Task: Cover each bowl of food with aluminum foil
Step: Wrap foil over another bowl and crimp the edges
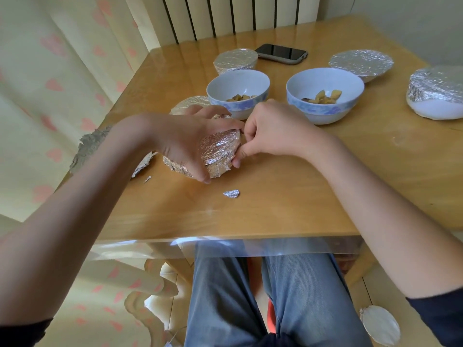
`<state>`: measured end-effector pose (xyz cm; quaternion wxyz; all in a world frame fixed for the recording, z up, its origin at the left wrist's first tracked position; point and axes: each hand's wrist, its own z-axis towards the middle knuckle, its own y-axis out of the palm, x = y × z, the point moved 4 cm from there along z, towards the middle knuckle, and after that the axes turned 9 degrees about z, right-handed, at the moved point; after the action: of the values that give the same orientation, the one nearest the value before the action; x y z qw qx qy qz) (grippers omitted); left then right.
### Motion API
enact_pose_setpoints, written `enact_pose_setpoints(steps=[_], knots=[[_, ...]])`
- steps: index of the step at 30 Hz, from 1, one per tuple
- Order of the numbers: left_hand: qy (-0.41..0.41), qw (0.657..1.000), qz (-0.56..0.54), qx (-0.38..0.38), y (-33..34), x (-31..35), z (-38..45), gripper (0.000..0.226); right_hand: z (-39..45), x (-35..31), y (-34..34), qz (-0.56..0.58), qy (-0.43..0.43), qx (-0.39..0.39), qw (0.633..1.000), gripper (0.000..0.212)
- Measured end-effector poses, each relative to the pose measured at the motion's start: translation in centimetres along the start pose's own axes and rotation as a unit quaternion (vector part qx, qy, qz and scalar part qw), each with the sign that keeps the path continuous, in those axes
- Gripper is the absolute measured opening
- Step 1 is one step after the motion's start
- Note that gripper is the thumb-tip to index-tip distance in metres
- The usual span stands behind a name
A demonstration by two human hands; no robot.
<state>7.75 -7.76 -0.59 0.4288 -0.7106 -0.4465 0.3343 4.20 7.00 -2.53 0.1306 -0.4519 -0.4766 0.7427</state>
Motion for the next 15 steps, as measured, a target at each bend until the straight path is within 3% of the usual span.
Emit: enact_pose_setpoints(steps=[10,15], knots=[[-0.014,1.000,0.003,-0.007,-0.1,0.2,-0.1,0.113,-1.3,0.9,0.5,0.107,-0.028,0.051,0.993,0.050],[-0.016,1.000,-0.002,0.006,0.1,-0.1,0.0,0.114,-0.6,0.1,-0.1,0.066,-0.032,0.037,0.997,0.045]])
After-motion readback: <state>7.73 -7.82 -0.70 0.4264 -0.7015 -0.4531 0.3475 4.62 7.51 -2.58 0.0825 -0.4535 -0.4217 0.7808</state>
